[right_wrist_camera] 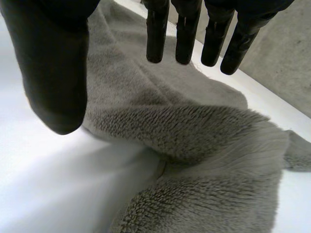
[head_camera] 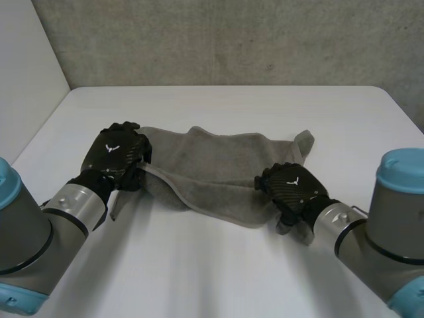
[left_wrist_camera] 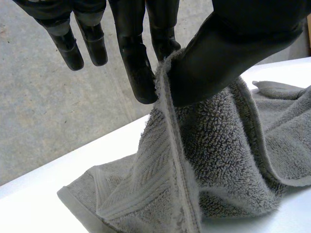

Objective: Fold the towel.

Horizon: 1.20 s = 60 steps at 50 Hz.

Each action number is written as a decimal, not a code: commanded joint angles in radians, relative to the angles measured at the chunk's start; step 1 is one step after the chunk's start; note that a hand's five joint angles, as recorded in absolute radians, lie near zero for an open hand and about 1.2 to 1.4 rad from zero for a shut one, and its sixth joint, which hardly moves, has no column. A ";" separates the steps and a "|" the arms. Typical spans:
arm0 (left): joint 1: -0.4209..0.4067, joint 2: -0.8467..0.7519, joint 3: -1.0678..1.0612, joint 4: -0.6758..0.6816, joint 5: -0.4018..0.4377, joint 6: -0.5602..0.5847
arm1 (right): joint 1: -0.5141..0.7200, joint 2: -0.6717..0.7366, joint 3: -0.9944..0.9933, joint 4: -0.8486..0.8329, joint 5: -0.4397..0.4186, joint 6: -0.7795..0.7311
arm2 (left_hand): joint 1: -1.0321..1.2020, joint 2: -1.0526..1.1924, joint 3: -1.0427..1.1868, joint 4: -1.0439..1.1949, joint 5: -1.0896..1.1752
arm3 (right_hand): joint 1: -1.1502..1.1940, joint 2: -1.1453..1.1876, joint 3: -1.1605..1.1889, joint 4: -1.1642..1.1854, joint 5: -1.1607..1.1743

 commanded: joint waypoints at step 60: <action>0.026 -0.163 0.941 -0.181 -0.025 0.106 | -0.175 -0.020 -0.756 0.026 -0.246 0.213 | 0.089 0.041 -0.058 -0.066 0.041 | 0.938 0.930 -0.053 -0.076 0.913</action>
